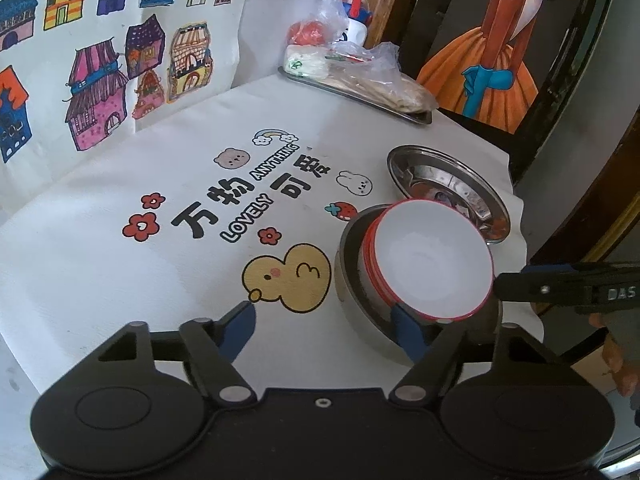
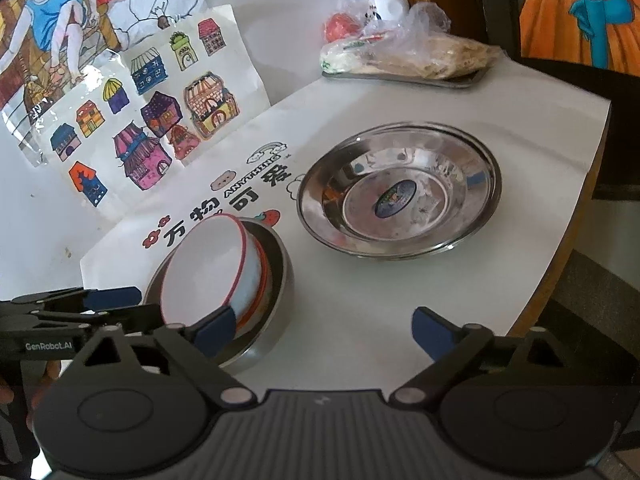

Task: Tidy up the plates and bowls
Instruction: 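Move both grippers to the steel mixing bowl rim and close them, then lift the steel bowl holding the nested white bowls with both grippers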

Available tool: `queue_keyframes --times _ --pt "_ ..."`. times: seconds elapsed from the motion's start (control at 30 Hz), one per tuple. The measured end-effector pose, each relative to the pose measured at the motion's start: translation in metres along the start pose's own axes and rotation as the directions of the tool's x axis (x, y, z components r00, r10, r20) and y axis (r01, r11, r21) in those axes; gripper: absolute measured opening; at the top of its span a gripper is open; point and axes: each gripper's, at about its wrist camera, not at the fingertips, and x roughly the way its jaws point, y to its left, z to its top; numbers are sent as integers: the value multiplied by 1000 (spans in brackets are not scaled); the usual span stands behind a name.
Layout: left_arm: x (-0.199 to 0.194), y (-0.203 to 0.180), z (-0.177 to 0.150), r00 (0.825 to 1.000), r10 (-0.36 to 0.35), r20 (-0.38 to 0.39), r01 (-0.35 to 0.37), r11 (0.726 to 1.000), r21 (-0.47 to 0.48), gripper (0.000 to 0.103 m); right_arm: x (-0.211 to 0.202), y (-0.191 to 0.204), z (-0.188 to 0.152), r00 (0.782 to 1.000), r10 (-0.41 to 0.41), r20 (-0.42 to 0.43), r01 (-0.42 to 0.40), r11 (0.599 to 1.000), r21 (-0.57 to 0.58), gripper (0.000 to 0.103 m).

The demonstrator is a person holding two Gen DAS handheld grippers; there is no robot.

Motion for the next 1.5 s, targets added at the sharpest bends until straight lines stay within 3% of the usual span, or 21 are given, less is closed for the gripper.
queue_keyframes --times 0.33,0.63,0.77,0.97,1.1,1.5 --pt "0 -1 2 999 -38 -2 38 999 -26 51 8 1 -2 1000 -4 -17 4 1000 9 82" --pt "-1 -3 0 997 -78 7 78 996 -49 32 6 2 -3 999 31 -17 -30 999 24 67" --pt "-1 -6 0 996 -87 7 87 995 -52 22 5 5 -2 998 53 -20 -52 998 32 52" --pt "-2 -8 -1 997 -72 16 73 995 -69 21 4 10 -4 998 55 -7 -55 998 38 43" --pt "-2 -10 -2 998 -57 27 59 996 -67 20 4 13 -5 997 75 7 -76 997 35 22" --pt "-1 -8 -4 997 -54 51 59 994 -96 21 3 17 -6 997 79 13 -80 996 41 24"
